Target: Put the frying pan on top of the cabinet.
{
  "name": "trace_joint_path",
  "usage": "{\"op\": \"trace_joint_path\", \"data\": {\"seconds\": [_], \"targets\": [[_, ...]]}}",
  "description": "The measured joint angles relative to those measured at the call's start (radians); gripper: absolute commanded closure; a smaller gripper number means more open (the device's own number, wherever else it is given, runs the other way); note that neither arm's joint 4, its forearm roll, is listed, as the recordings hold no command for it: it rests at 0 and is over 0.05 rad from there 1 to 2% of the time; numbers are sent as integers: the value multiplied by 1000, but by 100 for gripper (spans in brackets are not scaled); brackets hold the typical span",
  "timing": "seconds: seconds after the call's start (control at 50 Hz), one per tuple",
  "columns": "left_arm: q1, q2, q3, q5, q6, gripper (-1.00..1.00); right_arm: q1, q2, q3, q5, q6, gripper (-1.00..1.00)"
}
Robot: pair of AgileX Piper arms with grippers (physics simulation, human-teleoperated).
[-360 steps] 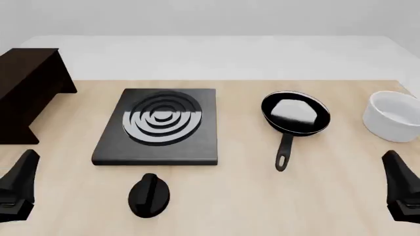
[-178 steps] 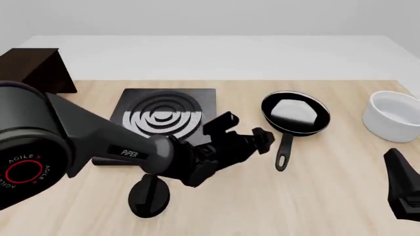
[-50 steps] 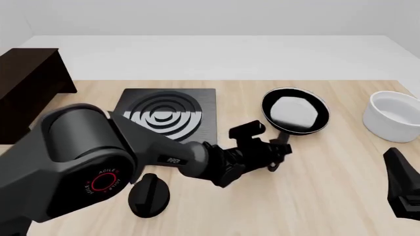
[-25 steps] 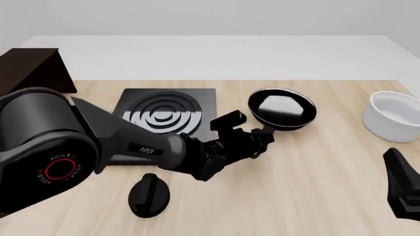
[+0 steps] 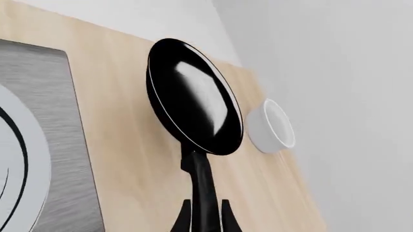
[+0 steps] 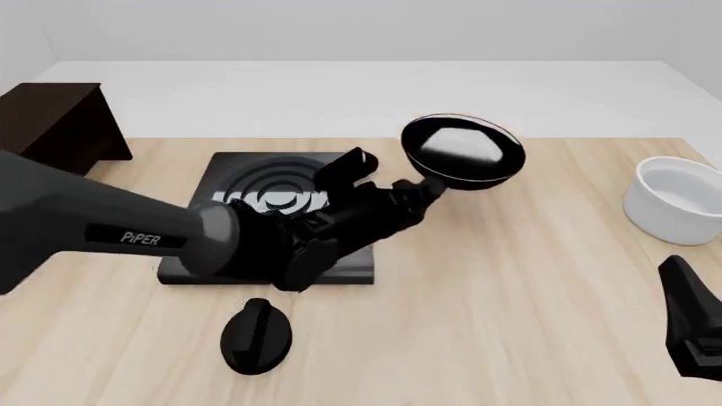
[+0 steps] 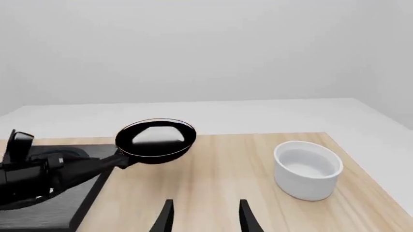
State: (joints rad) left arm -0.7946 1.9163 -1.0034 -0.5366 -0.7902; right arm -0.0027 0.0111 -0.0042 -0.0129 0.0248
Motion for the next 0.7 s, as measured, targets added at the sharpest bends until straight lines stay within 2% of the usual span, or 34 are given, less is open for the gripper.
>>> {"op": "trace_joint_path", "data": {"seconds": [0.38, 0.7], "targets": [[74, -240, 144, 16, 63, 100, 2, -5, 1, 4, -3, -100], [222, -468, 259, 67, 108, 100, 4, -5, 1, 5, -7, -100]]}}
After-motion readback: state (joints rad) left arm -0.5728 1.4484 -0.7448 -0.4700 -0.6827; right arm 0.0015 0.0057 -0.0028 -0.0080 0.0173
